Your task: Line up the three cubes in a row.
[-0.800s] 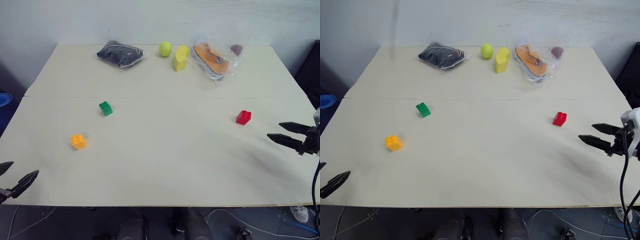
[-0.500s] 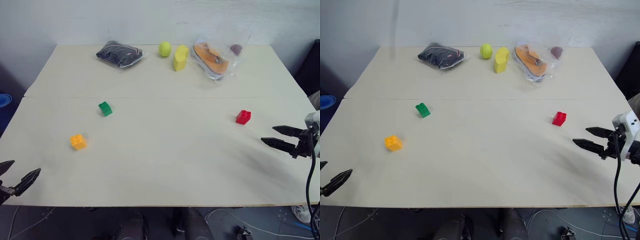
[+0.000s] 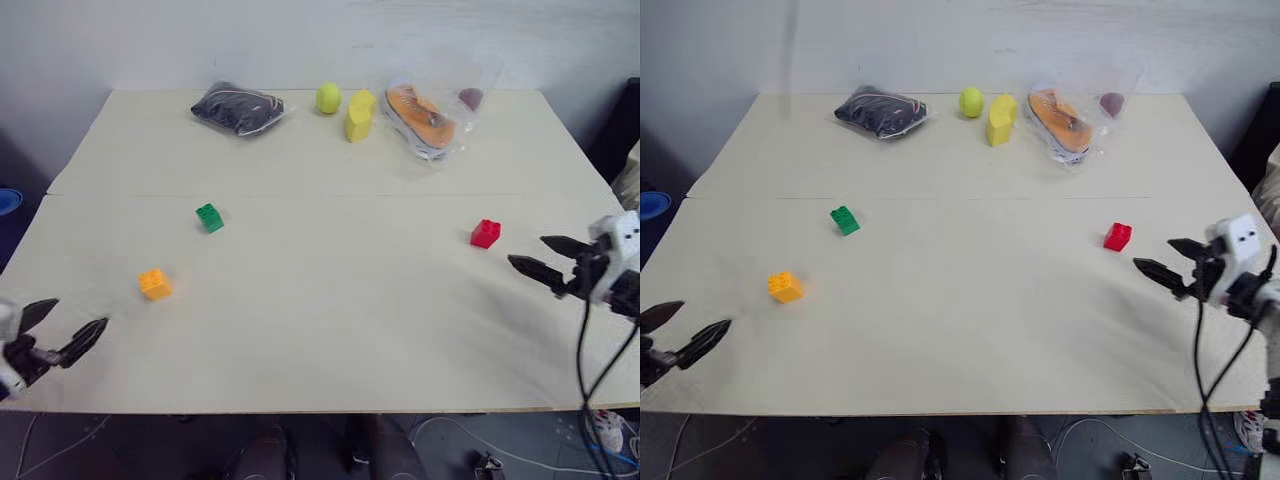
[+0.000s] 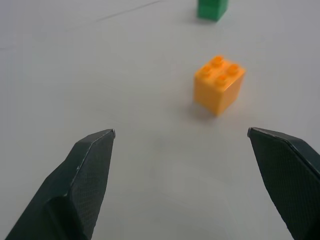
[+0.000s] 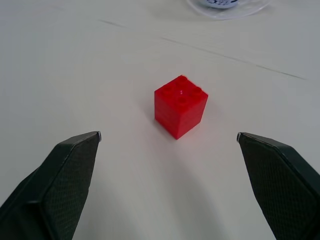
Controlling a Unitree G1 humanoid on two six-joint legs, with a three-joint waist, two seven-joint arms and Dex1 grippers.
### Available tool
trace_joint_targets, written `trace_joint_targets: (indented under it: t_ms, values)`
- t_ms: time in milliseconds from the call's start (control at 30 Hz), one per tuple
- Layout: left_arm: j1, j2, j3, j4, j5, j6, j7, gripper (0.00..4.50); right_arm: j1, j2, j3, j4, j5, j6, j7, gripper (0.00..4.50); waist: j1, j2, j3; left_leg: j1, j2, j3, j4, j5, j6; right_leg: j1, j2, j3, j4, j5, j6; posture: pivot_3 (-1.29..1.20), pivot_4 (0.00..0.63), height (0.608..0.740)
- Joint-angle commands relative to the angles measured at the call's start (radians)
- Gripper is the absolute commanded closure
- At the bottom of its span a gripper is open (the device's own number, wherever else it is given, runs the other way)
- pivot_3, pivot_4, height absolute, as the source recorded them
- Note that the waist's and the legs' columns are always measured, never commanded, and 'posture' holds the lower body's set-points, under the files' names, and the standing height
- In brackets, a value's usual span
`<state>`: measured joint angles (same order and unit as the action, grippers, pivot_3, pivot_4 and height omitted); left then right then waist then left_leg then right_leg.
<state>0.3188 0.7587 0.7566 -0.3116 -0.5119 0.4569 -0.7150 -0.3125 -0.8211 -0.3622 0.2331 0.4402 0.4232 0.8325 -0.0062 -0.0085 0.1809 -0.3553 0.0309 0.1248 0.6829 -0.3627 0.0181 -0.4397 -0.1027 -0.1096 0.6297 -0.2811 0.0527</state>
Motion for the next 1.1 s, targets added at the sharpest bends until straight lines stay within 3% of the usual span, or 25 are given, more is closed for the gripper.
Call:
trace_joint_targets:
  t_ms: [33,267,400,533,800,900,1100]
  values:
    - [-0.085,0.043,-0.078,-0.142,-0.105,0.078,-0.017,0.02,-0.037,0.078,-0.057,-0.158,0.038,0.101,-0.200,0.00,0.000,0.000,0.000,0.000,0.000,0.000,0.000,0.000,0.000,0.000,0.000,0.000,0.000,0.000,0.000,0.00,0.150,0.740]
    - [-0.338,0.141,-0.271,-0.284,-0.312,0.229,-0.071,0.02,-0.111,0.270,-0.012,-0.238,-0.051,0.163,-0.535,0.00,0.000,0.000,0.000,0.000,0.000,0.000,0.000,0.003,-0.002,0.000,0.002,0.001,0.001,0.000,0.000,0.00,0.150,0.740]
    - [-0.519,0.179,-0.342,-0.306,-0.435,0.304,-0.066,0.02,-0.135,0.346,0.018,-0.204,-0.112,0.158,-0.646,0.00,-0.002,0.001,0.000,-0.001,0.000,0.000,0.000,0.004,-0.003,0.000,0.004,0.001,0.001,0.000,0.000,0.00,0.150,0.740]
    - [-0.612,0.189,-0.380,-0.297,-0.478,0.332,-0.062,0.02,-0.174,0.387,0.011,-0.149,-0.114,0.153,-0.696,0.00,-0.012,0.001,0.000,-0.001,0.000,0.001,0.000,0.005,-0.003,-0.001,0.005,0.002,0.006,0.000,0.000,0.00,0.150,0.740]
    - [-0.656,0.178,-0.433,-0.289,-0.455,0.312,-0.068,0.02,-0.226,0.442,0.020,0.022,-0.118,0.092,-0.729,0.00,-0.023,0.001,0.000,0.000,0.000,0.001,0.000,0.006,-0.004,-0.001,0.007,0.003,0.007,0.000,0.000,0.00,0.150,0.740]
    - [-0.662,0.183,-0.440,-0.289,-0.453,0.309,-0.071,0.00,-0.262,0.446,0.029,0.104,-0.130,0.036,-0.721,0.53,-0.024,0.001,0.000,0.000,0.000,0.001,0.000,0.007,-0.004,-0.001,0.007,0.004,0.007,0.000,0.000,0.00,0.150,0.740]
    - [-0.672,0.186,-0.442,-0.273,-0.438,0.302,-0.076,0.00,-0.307,0.454,0.038,0.211,-0.135,-0.035,-0.693,2.55,-0.024,0.001,0.000,0.000,0.000,0.001,0.000,0.007,-0.005,-0.001,0.008,0.004,0.007,0.000,0.000,0.00,0.150,0.740]
